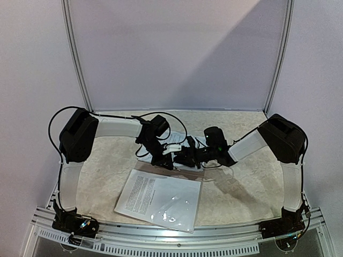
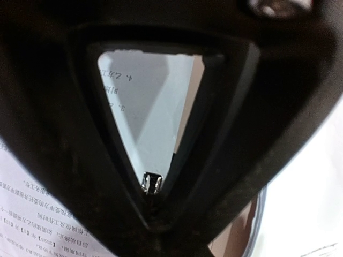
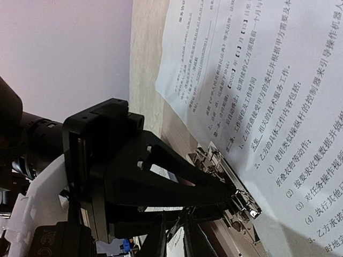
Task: Put the files into the folder
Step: Clamp the folder with files in the spring clip on the folder.
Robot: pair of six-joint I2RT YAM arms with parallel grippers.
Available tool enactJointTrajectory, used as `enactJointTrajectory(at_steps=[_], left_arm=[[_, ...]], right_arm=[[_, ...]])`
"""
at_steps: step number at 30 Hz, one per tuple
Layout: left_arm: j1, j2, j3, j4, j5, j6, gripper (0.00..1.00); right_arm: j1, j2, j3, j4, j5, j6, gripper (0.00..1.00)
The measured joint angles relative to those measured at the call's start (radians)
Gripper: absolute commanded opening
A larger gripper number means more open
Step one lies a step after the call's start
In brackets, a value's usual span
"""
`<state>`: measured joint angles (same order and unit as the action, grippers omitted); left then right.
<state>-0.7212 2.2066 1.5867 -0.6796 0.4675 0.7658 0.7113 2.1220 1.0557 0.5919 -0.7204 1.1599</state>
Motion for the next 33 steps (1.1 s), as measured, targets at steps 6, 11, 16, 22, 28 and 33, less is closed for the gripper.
enactJointTrajectory(at_steps=[6, 11, 16, 22, 28, 33], left_arm=[[0.0, 0.0, 0.0, 0.0, 0.0, 0.0, 0.0], [0.0, 0.0, 0.0, 0.0, 0.0, 0.0, 0.0], [0.0, 0.0, 0.0, 0.0, 0.0, 0.0, 0.0], [0.0, 0.0, 0.0, 0.0, 0.0, 0.001, 0.0], [0.0, 0.0, 0.0, -0.001, 0.0, 0.002, 0.0], [0.0, 0.0, 0.0, -0.002, 0.0, 0.005, 0.02]], right_arm=[[0.0, 0.0, 0.0, -0.005, -0.016, 0.001, 0.12], [0.001, 0.0, 0.0, -0.007, -0.02, 0.005, 0.15], [0.002, 0.0, 0.0, -0.014, -0.023, 0.005, 0.16], [0.002, 0.0, 0.0, -0.019, -0.023, 0.003, 0.18], [0.002, -0.001, 0.0, -0.018, -0.025, 0.003, 0.12], [0.005, -0.006, 0.0, -0.009, -0.027, 0.003, 0.03]])
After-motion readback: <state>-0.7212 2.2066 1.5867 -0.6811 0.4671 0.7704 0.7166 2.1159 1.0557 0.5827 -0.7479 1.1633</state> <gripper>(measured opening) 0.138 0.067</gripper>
